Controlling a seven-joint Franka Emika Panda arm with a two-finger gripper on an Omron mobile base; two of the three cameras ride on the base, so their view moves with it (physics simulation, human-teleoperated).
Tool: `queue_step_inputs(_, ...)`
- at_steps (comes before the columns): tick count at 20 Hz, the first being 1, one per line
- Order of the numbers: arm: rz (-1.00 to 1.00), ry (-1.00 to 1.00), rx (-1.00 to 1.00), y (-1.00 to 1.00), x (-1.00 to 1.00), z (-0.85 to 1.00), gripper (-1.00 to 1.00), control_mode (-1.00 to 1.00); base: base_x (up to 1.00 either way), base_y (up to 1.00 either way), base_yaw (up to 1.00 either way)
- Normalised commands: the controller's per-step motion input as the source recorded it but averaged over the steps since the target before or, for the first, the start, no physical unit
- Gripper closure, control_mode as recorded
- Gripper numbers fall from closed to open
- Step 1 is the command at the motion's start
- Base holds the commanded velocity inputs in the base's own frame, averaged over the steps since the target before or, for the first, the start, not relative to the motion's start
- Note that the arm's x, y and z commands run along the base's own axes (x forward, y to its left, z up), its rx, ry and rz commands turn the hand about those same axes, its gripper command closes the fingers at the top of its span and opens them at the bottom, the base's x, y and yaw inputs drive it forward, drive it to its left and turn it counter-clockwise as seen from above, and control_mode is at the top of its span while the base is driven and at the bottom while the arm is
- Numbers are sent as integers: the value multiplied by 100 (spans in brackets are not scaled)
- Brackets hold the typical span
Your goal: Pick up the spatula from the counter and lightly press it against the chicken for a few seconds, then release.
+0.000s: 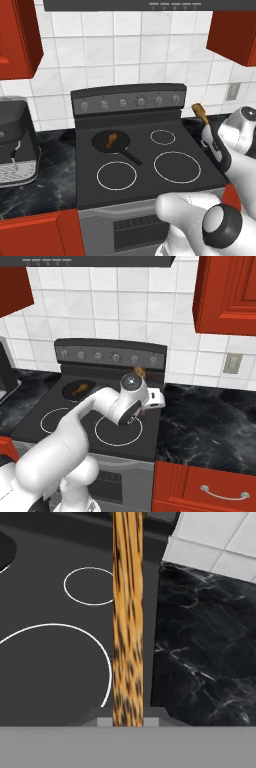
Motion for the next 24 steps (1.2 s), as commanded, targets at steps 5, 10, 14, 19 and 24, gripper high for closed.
queue_step_inputs(5, 23, -1, -4, 18, 0, 9, 100, -100, 0, 0, 0)
queue_step_inputs(10, 23, 1, -2, 18, 1, 22, 100, -100, 0, 0, 0)
queue_step_inputs(14, 21, 6, -3, 25, 10, 30, 100, -100, 0, 0, 0)
queue_step_inputs(19, 19, 8, -7, 34, 9, 14, 100, -100, 0, 0, 0)
queue_step_inputs(24, 17, 5, -13, 48, 1, 0, 100, -100, 0, 0, 0)
